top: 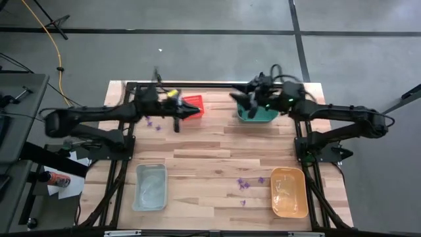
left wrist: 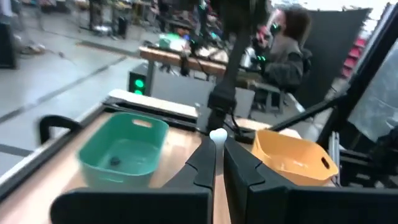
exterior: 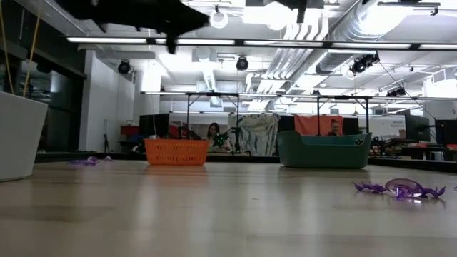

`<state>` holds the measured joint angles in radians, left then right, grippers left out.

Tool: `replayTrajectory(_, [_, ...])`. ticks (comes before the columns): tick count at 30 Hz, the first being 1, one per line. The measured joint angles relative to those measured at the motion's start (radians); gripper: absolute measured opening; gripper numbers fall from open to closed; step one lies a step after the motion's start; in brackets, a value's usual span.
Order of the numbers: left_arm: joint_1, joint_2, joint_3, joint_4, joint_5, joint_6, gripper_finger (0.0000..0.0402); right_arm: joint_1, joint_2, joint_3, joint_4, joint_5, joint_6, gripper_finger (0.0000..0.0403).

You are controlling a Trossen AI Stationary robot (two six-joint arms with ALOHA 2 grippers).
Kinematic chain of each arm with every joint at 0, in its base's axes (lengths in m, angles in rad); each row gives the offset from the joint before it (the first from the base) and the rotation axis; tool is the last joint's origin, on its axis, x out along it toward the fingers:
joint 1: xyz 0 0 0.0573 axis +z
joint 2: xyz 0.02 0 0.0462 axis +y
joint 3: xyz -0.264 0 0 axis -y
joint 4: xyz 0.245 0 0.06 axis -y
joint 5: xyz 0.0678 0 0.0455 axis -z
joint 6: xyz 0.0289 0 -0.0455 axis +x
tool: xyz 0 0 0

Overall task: Sort Halloween decoration
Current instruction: Put the white bone toy into the yellow bin

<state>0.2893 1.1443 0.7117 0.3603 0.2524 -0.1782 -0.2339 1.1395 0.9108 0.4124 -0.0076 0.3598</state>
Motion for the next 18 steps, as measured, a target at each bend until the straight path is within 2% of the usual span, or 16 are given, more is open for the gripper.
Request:
replayTrajectory(5, [-0.103,0.253,0.151,0.01,-0.003,0.057,0.0001,-0.033,-0.107,0.0,-0.014,0.018,-0.003,0.0245])
replayTrajectory(11, [-0.194,0.577,0.423,0.011,0.008,0.157,0.0001,-0.057,-0.177,0.0,-0.107,0.019,-0.022,0.0245])
replayTrajectory(18, [-0.273,0.912,0.791,0.011,0.12,0.165,0.0001,-0.056,-0.211,0.0,-0.117,0.021,-0.024,0.0245])
